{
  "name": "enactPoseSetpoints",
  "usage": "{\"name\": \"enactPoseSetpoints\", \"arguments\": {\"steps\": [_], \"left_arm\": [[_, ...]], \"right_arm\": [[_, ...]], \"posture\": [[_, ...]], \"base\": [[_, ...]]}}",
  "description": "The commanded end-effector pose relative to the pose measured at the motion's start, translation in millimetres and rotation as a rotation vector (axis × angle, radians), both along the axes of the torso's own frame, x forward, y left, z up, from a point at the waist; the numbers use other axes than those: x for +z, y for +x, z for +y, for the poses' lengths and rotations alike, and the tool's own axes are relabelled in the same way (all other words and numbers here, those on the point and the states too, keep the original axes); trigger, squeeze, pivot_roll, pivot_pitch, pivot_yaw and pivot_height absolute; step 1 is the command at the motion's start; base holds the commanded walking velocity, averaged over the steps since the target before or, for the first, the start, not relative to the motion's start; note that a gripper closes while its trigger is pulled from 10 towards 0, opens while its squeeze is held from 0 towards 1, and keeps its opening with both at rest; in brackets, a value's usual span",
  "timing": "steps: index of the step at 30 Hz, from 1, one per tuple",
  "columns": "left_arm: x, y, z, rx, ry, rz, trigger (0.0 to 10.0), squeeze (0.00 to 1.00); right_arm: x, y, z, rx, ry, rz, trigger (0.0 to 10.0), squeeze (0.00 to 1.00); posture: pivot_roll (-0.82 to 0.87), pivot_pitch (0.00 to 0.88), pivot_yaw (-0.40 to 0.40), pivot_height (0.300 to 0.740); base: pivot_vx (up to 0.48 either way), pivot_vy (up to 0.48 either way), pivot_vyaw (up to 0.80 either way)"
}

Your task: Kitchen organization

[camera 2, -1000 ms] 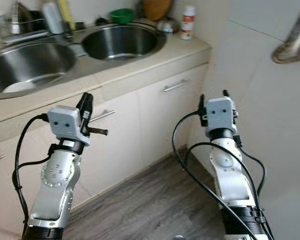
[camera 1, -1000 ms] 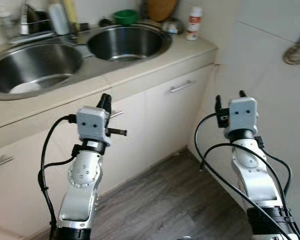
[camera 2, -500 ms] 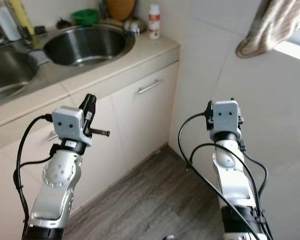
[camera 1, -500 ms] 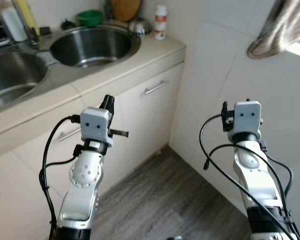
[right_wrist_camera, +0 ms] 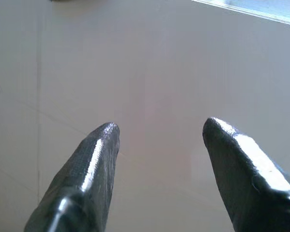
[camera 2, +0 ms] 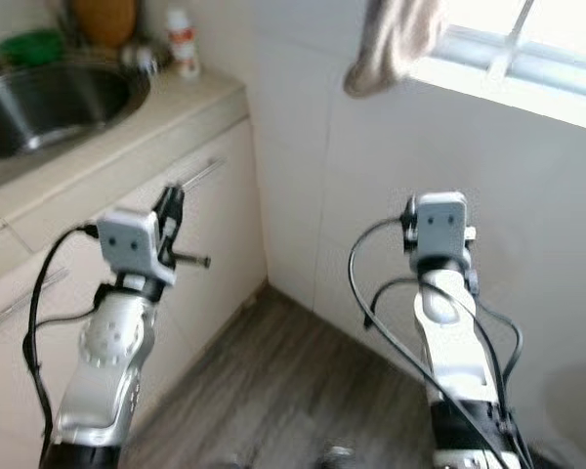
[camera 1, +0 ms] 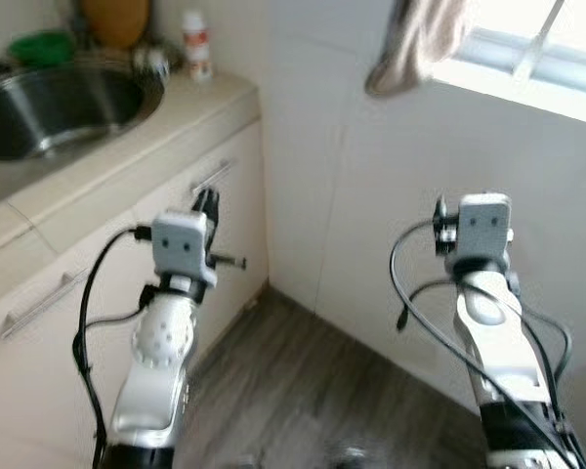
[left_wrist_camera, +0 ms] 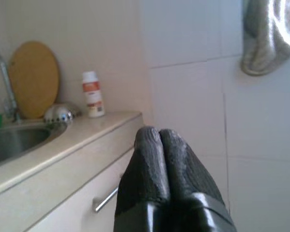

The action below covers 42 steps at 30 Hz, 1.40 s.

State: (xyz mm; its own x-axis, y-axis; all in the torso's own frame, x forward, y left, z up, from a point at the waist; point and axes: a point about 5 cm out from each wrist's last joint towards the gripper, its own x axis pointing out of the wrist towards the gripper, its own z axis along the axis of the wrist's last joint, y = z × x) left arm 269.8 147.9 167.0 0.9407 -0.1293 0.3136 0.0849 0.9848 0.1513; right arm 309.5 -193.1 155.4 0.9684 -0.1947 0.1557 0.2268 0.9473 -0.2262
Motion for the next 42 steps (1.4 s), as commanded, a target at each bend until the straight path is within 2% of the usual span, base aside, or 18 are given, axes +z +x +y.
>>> {"name": "enactPoseSetpoints", "arguments": {"steps": [1,7,10,17,19,33,38,40,42], "left_arm": [[0,0.3,-2.9,-0.013,-0.010,0.010,10.0,0.00],[1,-0.2,-4.1,-0.016,0.002,-0.008,10.0,0.00],[-3,1.3,-6.8,-0.020,0.060,0.015,10.0,0.00],[-2,0.7,-4.4,-0.005,0.018,0.003,10.0,0.00],[-1,1.3,-1.8,0.006,-0.011,0.004,10.0,0.00],[-5,1.3,-4.9,-0.005,-0.020,0.030,10.0,0.00],[-5,1.4,-3.6,-0.001,-0.019,0.031,10.0,0.00],[-5,1.6,-3.7,-0.001,-0.017,0.032,10.0,0.00],[-5,1.7,-3.9,-0.001,-0.017,0.030,10.0,0.00]], "right_arm": [[-1,-0.5,-4.9,-0.022,0.010,0.008,10.0,0.00],[-2,-0.2,-5.4,-0.024,0.004,0.011,10.0,0.00],[-3,-0.1,-5.6,-0.025,-0.001,0.017,10.0,0.00],[-4,-0.1,-6.8,-0.027,-0.003,0.023,10.0,0.00],[-5,0.2,-6.4,-0.027,0.000,0.027,10.0,0.00],[-6,0.1,-6.8,-0.030,0.001,0.027,10.0,0.00],[5,-2.3,-1.7,-0.002,-0.063,-0.045,10.0,0.00],[12,-3.0,4.8,0.031,-0.106,-0.088,10.0,0.00],[13,-2.8,6.1,0.035,-0.113,-0.091,10.0,0.00]], "posture": [[0.00,0.026,0.023,0.740],[-0.01,0.023,0.024,0.740],[-0.01,0.020,0.023,0.740],[-0.01,0.016,0.020,0.740],[-0.01,0.014,0.018,0.740],[-0.01,0.014,0.021,0.740],[-0.01,0.021,0.022,0.740],[-0.01,0.021,0.022,0.740],[-0.01,0.023,0.021,0.740]], "base": [[0.000,0.480,-0.80],[0.000,0.000,-0.80],[0.170,-0.270,-0.80],[0.035,-0.438,-0.80],[0.000,0.000,-0.80],[0.000,0.000,-0.80],[0.000,0.170,-0.42],[0.000,0.315,0.00],[0.000,0.349,0.00]]}}
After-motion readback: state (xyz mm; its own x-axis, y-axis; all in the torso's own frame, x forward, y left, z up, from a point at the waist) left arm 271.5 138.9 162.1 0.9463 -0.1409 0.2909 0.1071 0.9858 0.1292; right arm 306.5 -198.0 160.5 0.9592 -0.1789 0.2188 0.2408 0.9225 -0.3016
